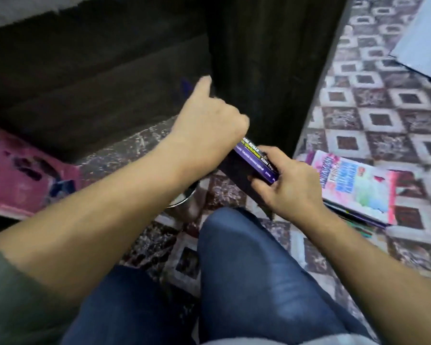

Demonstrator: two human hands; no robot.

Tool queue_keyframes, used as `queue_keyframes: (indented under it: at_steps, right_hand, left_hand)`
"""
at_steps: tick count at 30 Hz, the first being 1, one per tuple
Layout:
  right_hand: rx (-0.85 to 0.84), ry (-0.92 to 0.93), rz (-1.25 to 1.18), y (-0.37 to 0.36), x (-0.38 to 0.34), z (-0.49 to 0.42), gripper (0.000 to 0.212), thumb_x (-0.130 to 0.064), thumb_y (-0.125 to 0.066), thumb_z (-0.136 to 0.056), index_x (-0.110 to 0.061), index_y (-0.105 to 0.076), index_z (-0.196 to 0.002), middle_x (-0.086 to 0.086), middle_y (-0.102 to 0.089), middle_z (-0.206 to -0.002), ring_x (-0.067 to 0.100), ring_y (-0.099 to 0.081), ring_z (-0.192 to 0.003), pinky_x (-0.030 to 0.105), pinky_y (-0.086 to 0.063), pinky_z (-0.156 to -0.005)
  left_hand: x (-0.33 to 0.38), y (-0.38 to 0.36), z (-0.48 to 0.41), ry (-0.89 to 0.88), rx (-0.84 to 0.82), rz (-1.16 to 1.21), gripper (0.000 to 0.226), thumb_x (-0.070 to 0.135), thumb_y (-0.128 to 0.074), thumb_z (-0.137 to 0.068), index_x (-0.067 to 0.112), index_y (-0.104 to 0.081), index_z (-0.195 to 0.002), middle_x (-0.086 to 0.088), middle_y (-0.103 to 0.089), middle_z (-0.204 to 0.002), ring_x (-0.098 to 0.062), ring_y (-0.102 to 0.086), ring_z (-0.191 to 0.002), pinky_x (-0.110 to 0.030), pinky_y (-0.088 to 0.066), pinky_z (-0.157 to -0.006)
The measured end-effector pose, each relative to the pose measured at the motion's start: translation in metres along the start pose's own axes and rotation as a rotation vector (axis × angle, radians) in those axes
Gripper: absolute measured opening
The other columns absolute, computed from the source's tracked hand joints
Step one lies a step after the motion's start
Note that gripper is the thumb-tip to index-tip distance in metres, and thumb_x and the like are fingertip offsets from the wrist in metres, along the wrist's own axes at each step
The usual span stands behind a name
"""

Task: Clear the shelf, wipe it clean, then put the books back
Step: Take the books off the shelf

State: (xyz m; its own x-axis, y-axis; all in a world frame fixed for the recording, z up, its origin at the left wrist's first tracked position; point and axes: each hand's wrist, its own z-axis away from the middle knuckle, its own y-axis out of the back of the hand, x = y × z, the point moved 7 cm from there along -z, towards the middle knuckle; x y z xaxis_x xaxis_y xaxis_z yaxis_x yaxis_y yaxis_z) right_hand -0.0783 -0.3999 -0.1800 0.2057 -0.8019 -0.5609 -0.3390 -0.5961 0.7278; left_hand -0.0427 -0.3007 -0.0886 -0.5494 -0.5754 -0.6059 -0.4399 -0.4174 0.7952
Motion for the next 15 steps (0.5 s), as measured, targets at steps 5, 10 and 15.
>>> queue_keyframes:
  at_steps: [5, 10, 15]
  right_hand:
    - [-0.197, -0.193, 0.063, 0.011, 0.072, 0.033, 0.045, -0.038, -0.065, -0.077, -0.034, -0.048, -0.118, -0.001, -0.069, -0.100, 0.033, -0.063, -0.092, 0.036, -0.046, -0.071]
    - [-0.397, -0.364, 0.153, 0.010, 0.130, 0.068, 0.056, -0.044, -0.065, -0.084, -0.033, -0.043, -0.135, 0.005, -0.066, -0.116, 0.033, -0.059, -0.106, 0.038, -0.045, -0.078]
    - [-0.361, -0.445, 0.241, 0.034, 0.171, 0.082, 0.055, -0.050, -0.061, -0.085, -0.042, -0.039, -0.135, -0.002, -0.066, -0.116, 0.029, -0.060, -0.106, 0.034, -0.041, -0.074]
  left_hand:
    - [0.075, -0.014, -0.057, -0.206, -0.127, 0.166, 0.018, 0.012, -0.047, -0.092, 0.019, -0.050, -0.108, -0.003, -0.061, -0.111, -0.030, -0.060, -0.107, -0.036, -0.039, -0.081]
    - [0.159, -0.036, -0.094, -0.384, -0.259, 0.281, 0.020, 0.022, -0.053, -0.093, 0.023, -0.048, -0.113, 0.001, -0.058, -0.120, -0.023, -0.057, -0.114, -0.033, -0.034, -0.079]
    - [0.192, -0.044, -0.121, -0.428, -0.212, 0.375, 0.040, 0.032, -0.064, -0.086, 0.023, -0.044, -0.120, 0.003, -0.056, -0.119, -0.022, -0.055, -0.113, -0.035, -0.041, -0.088]
